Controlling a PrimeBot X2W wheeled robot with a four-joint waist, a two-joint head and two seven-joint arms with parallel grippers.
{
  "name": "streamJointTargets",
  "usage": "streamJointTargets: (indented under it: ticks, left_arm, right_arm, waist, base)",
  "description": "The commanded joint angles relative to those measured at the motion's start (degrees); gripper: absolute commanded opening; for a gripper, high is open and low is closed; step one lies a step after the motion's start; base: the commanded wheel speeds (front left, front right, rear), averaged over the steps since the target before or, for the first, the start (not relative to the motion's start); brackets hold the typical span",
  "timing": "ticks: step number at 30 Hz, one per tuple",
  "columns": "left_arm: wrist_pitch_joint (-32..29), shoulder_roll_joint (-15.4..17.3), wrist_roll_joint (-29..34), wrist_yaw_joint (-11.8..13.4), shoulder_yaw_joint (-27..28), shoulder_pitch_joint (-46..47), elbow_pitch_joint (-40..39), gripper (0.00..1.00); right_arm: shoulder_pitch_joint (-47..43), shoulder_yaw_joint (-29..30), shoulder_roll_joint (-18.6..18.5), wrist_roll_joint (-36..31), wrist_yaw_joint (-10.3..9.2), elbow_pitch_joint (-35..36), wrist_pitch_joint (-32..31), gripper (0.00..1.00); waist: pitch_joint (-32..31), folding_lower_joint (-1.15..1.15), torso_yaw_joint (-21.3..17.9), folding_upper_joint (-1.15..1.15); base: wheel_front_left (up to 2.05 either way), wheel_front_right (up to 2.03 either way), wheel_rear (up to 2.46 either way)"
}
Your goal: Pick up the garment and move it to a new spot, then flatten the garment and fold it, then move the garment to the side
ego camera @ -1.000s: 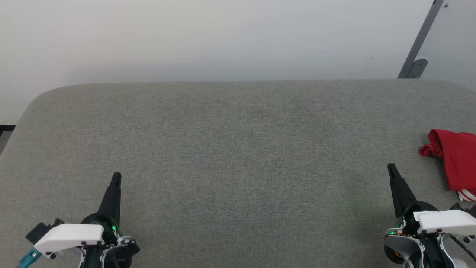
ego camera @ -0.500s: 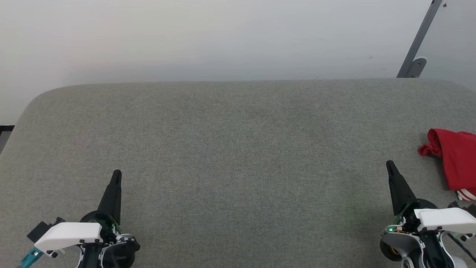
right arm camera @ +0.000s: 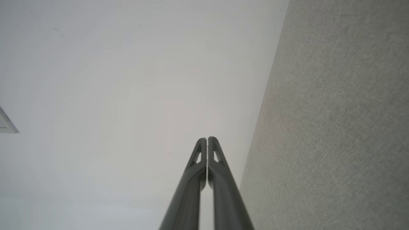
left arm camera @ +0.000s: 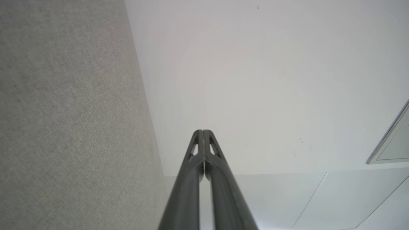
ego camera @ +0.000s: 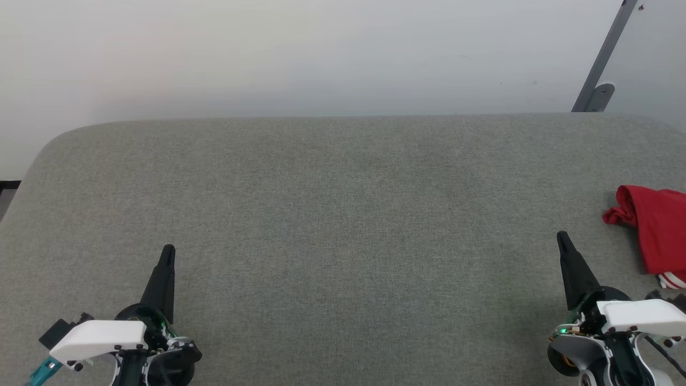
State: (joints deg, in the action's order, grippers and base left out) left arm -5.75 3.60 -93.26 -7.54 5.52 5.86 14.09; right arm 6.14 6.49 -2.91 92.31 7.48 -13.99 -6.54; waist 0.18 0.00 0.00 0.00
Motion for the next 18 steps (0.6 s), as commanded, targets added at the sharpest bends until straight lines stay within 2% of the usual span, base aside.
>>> streamJointTargets:
  ticks: [1, 18]
  left_arm:
    - [-0.25, -0.12, 0.15, 0.1, 0.19, 0.7, 0.0, 0.0]
    - [-0.33, -0.27, 0.37, 0.11, 0.41, 0.72, 0.0, 0.0]
  right_arm:
    - [0.25, 0.13, 0.13, 0.18, 0.01, -0.19, -0.1, 0.0]
    - [0.25, 0.13, 0.15, 0.16, 0.02, -0.2, -0.12, 0.0]
  waist:
    - [0.0, 0.0, 0.0, 0.0]
    - [0.0, 0.0, 0.0, 0.0]
  base:
    - [0.0, 0.0, 0.0]
    - [0.0, 0.0, 0.0]
